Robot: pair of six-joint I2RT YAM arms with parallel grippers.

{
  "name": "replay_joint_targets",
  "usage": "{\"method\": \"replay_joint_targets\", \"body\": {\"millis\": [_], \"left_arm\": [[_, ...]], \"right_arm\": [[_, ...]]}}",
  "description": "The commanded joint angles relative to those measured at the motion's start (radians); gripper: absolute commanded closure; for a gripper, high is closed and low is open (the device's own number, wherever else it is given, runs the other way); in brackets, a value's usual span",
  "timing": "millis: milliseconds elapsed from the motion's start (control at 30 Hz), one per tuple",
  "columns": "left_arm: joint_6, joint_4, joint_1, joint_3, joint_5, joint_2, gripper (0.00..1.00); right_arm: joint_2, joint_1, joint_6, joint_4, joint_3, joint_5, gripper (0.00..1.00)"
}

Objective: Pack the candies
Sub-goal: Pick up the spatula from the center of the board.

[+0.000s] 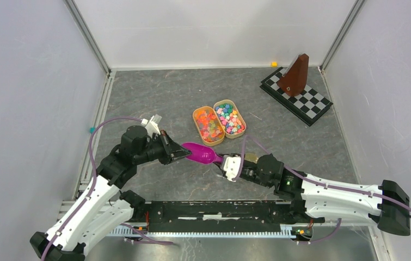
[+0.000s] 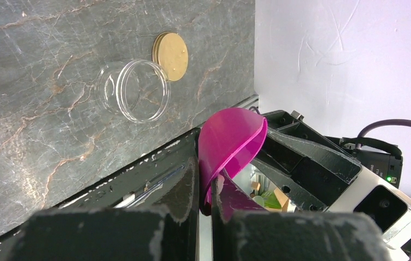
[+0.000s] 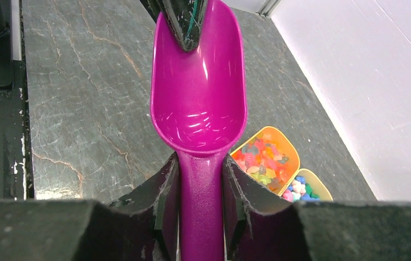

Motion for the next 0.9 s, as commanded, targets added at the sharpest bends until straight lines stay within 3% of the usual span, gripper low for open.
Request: {"method": "replay_joint_targets", "body": {"millis": [0, 100, 267, 467, 500, 567, 867], "left_arm": [[-0.062, 0.031, -0.004, 0.032, 0.060, -0.018, 0.98], [-0.064, 0.031, -0.004, 0.020, 0.052, -0.021, 0.93], [-0.078, 0.051, -0.002, 0.007, 0.015, -0.035, 0.52], [-0.034, 0.060, -0.003, 0.021, -0.048, -0.042, 0.24], [-0.016, 0.051, -0.002, 0.030, -0.057, -0.037, 0.13], [0.031, 0.011, -0.002, 0.056, -0.083, -0.026, 0.03], [0.291, -0.135, -0.001, 0.150, -0.228, -0.042, 0.00]], "right_arm": [[-0.026, 0.005, 0.014, 0.087, -0.015, 0.020, 0.96], [-0.037, 0.005, 0.023, 0.079, -0.014, 0.031, 1.00], [-0.037, 0.006, 0.045, -0.015, 0.028, 0.098, 1.00], [-0.024, -0.008, 0.073, -0.181, 0.107, 0.191, 1.00], [-0.020, -0.016, 0.082, -0.209, 0.120, 0.206, 1.00], [-0.008, -0.041, 0.103, -0.292, 0.160, 0.228, 1.00], [0.095, -0.232, 0.173, -0.694, 0.406, 0.237, 1.00]]}}
